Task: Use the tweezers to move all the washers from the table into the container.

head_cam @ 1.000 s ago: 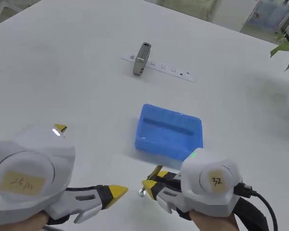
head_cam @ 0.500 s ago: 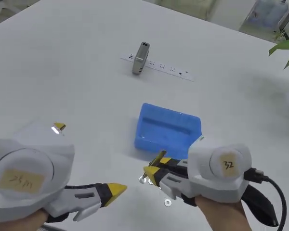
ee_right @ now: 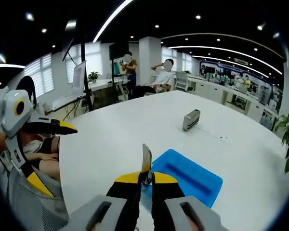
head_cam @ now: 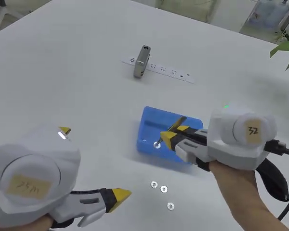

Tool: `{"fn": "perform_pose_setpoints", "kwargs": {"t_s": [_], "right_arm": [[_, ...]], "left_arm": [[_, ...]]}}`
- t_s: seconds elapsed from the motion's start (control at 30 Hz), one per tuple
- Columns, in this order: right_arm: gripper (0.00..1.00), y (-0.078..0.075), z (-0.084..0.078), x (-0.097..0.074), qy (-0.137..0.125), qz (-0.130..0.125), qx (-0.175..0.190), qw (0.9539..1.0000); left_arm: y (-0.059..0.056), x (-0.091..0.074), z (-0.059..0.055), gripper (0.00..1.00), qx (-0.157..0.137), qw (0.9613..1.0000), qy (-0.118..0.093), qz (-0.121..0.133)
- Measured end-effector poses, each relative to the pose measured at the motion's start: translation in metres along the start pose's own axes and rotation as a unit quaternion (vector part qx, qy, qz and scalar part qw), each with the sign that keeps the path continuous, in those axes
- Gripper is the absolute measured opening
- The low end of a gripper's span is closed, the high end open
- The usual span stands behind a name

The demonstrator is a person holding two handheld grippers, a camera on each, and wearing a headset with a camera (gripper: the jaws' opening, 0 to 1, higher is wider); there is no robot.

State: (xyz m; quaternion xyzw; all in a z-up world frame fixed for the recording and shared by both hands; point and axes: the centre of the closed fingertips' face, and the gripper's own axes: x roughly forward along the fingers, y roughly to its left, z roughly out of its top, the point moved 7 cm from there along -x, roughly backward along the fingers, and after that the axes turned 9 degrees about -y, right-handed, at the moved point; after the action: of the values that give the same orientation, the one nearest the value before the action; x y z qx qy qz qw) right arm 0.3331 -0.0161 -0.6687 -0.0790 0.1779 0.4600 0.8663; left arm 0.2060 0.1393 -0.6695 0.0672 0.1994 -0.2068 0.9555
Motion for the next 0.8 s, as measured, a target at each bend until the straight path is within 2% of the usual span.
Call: {"fn": "perform_pose_setpoints", "kwargs": {"t_s": [0.1,0.33,0.47,0.53,0.8], "right_arm": [[0.04,-0.008,-0.001,0.010,-0.001,-0.010,0.011,0.9999],[0.04,-0.017,-0.018,0.030,0.030,-0.021,-0.005,0.9993],[0.04,-0.023,-0.032,0.041,0.043,-0.026,0.029,0.9983],[0.04,-0.024,-0.033,0.044,0.043,-0.027,0.038,0.9980],[0.04,-0.026,-0.043,0.054,0.070,-0.029,0.011,0.9971]], "left_arm": [[0.000,0.001,0.000,0.98,0.001,1.0000,0.000,-0.001],[-0.004,0.003,0.004,0.98,0.005,1.0000,-0.001,-0.006],[-0.005,0.006,0.006,0.98,0.005,1.0000,0.000,-0.007],[-0.006,0.008,0.007,0.98,0.007,0.9999,-0.001,-0.010],[-0.009,0.011,0.009,0.98,0.010,0.9999,-0.001,-0.013]]}}
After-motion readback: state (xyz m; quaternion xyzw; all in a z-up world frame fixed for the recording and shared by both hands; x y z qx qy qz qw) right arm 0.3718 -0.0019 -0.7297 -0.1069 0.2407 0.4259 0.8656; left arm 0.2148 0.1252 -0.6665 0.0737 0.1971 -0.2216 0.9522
